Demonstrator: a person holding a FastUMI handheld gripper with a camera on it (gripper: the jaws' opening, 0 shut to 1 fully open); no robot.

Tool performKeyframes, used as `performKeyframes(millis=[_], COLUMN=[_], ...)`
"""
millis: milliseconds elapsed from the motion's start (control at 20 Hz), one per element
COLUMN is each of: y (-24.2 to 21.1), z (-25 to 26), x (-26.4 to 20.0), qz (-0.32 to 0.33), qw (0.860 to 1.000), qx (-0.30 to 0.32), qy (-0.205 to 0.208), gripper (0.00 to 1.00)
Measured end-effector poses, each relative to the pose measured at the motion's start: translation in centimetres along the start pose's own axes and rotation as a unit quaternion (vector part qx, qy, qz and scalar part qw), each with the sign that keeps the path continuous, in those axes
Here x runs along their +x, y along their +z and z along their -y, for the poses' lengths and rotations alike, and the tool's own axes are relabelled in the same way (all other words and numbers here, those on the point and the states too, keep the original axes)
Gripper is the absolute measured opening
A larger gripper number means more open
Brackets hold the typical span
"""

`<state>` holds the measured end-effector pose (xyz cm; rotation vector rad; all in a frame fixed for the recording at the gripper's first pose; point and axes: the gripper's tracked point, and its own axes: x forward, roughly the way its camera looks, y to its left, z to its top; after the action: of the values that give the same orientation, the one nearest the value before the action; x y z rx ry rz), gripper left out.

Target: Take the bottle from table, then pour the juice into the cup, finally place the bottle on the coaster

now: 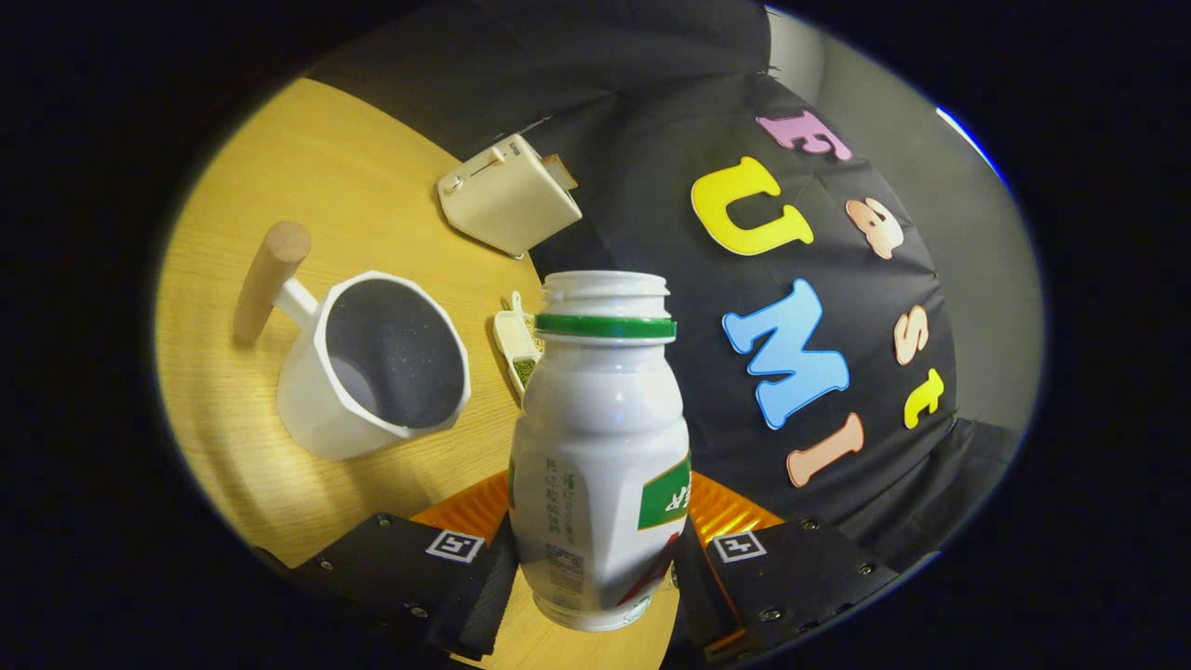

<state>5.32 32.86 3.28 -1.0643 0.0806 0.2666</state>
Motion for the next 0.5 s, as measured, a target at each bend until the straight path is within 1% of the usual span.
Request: performKeyframes(millis=[150,350,500], y=[0.01,-0.01,-0.14], z=[0.61,0.02,-0.29], x=[-0.2,-0.45,-0.27], qz=[0.008,0.017,0.022], qw=[0.999,0.994,0.988], qx=[0.048,0.109,0.148], qy=[-0.001,0.022,0.03], gripper=[0.74,0.74,0.74])
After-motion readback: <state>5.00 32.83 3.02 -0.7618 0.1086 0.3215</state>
